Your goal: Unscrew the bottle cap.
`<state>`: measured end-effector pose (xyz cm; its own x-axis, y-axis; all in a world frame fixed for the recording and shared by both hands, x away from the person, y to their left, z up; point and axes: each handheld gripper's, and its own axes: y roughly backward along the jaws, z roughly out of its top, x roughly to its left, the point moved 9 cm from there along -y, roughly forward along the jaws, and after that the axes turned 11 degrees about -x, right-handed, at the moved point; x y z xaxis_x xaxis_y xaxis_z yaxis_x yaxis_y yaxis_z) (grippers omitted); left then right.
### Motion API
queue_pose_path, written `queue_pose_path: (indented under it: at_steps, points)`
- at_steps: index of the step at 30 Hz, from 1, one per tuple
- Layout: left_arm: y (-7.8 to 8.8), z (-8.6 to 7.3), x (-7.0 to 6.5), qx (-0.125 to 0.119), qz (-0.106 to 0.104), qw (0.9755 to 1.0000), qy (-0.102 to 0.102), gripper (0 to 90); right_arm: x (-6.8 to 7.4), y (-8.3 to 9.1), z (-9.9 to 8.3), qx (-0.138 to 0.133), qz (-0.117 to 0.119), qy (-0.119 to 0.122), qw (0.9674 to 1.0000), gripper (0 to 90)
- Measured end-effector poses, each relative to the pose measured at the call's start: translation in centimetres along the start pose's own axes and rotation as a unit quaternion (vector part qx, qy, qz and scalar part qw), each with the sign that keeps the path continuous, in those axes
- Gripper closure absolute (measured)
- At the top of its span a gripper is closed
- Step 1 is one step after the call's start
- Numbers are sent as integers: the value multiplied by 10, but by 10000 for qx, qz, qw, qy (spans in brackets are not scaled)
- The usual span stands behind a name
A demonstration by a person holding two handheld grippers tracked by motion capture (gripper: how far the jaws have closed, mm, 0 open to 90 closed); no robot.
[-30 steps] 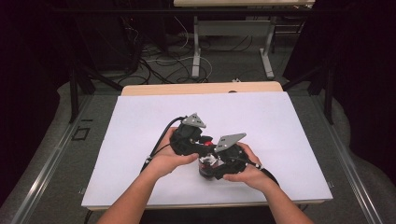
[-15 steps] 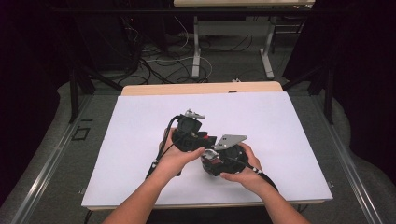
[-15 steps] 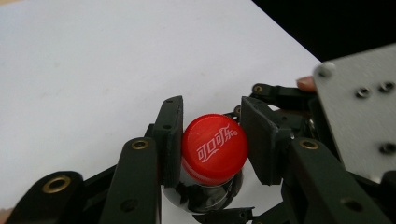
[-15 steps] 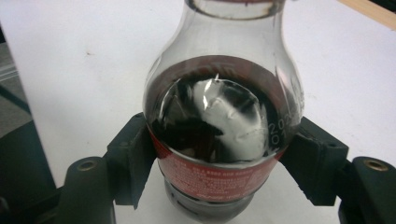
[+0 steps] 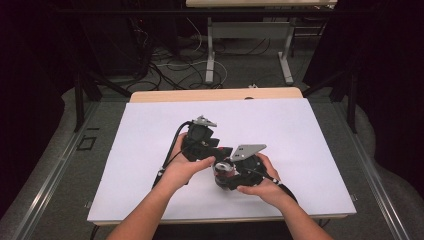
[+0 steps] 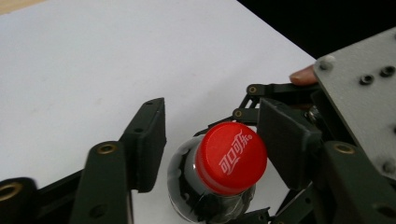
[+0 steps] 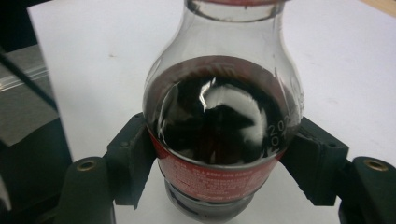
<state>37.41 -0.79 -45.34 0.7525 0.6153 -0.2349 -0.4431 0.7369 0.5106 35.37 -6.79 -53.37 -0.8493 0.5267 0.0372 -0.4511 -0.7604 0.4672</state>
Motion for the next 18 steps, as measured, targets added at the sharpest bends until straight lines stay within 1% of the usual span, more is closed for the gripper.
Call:
queue_pose_path:
  at_steps: [1, 2, 3, 4, 5, 6, 7, 8, 9, 10, 11, 12, 13, 14, 16, 17, 18]
  points:
    - [2, 1, 0, -58, -114, 9999, -94, 415, 1, 0, 0, 0, 75, 11, 10000, 305]
    - [4, 1, -2, -65, -208, 9997, -118, 410, 3, 0, 0, 11, 138, 35, 9999, 305]
    - [4, 1, -2, -65, -208, 9997, -118, 410, 4, 0, -1, 38, 217, 62, 9997, 305]
    - [9, 0, -3, 9, -489, 9983, -320, 411, 6, 1, -1, 35, 291, 89, 9995, 305]
    - [11, -2, -4, 84, -625, 9971, -428, 412, 7, 1, -1, 34, 359, 108, 9993, 305]
    - [11, -2, -5, 81, -702, 9963, -491, 414, 9, 2, 0, 31, 464, 133, 9988, 305]
    - [13, -3, -5, 109, -849, 9945, -609, 420, 11, 2, 0, 19, 534, 130, 9985, 305]
    - [13, -3, -5, 109, -849, 9945, -609, 436, 12, 2, 0, -23, 597, 137, 9981, 305]
    - [15, -6, -8, 229, -1088, 9908, -769, 457, 14, 2, 0, -25, 661, 137, 9977, 305]
    - [16, -8, -8, 334, -1182, 9886, -868, 473, 15, 2, 0, 3, 747, 140, 9971, 305]
    - [16, -8, -8, 334, -1182, 9886, -868, 483, 17, 2, 1, -33, 770, 139, 9969, 305]
    - [17, -9, -8, 376, -1211, 9877, -916, 508, 18, 1, 1, -40, 813, 151, 9966, 305]
    - [18, -10, -11, 411, -1331, 9857, -950, 546, 18, 1, 1, -29, 813, 146, 9966, 304]
    - [18, -10, -11, 411, -1331, 9857, -950, 579, 18, 1, 0, 14, 826, 172, 9964, 305]
    - [18, -10, -11, 375, -1312, 9846, -1095, 606, 18, 0, 0, -20, 779, 149, 9969, 305]
    - [17, -11, -12, 359, -1244, 9852, -1124, 609, 18, 0, -1, 23, 826, 160, 9965, 305]
    - [17, -11, -12, 365, -1212, 9858, -1105, 609, 18, 0, -1, 23, 826, 160, 9965, 305]
